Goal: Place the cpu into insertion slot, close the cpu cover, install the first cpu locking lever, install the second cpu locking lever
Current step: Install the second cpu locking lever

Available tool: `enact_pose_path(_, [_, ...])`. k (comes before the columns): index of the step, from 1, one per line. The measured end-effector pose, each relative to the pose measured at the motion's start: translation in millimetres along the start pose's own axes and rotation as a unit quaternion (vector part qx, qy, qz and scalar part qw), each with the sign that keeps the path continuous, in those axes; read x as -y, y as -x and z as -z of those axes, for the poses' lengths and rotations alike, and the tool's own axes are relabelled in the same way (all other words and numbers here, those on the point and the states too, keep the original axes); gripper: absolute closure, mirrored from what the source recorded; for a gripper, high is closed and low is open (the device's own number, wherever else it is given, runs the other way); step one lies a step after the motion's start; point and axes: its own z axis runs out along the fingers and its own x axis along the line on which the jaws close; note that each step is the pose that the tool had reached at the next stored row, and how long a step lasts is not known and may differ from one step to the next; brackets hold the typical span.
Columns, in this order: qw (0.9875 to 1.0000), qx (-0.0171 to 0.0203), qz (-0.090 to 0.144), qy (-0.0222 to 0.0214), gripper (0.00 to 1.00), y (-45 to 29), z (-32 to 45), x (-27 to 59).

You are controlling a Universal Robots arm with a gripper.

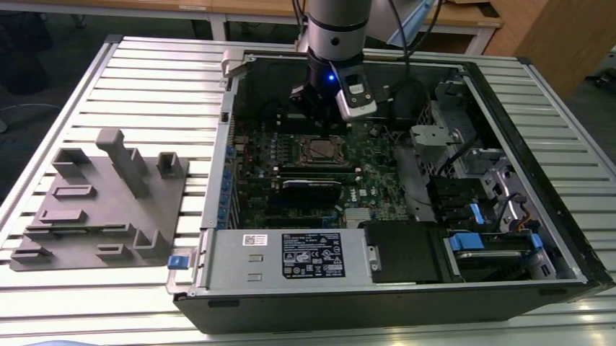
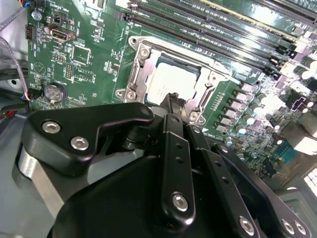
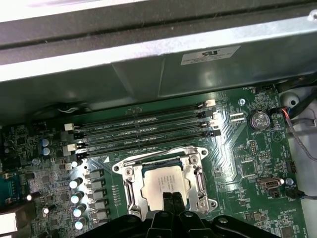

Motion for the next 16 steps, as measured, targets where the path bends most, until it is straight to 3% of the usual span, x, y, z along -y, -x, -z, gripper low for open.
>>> enact_pose_path(16, [1.0000, -0.0002, 0.003, 0.0001, 0.89, 0.2, 4.1, -0.3])
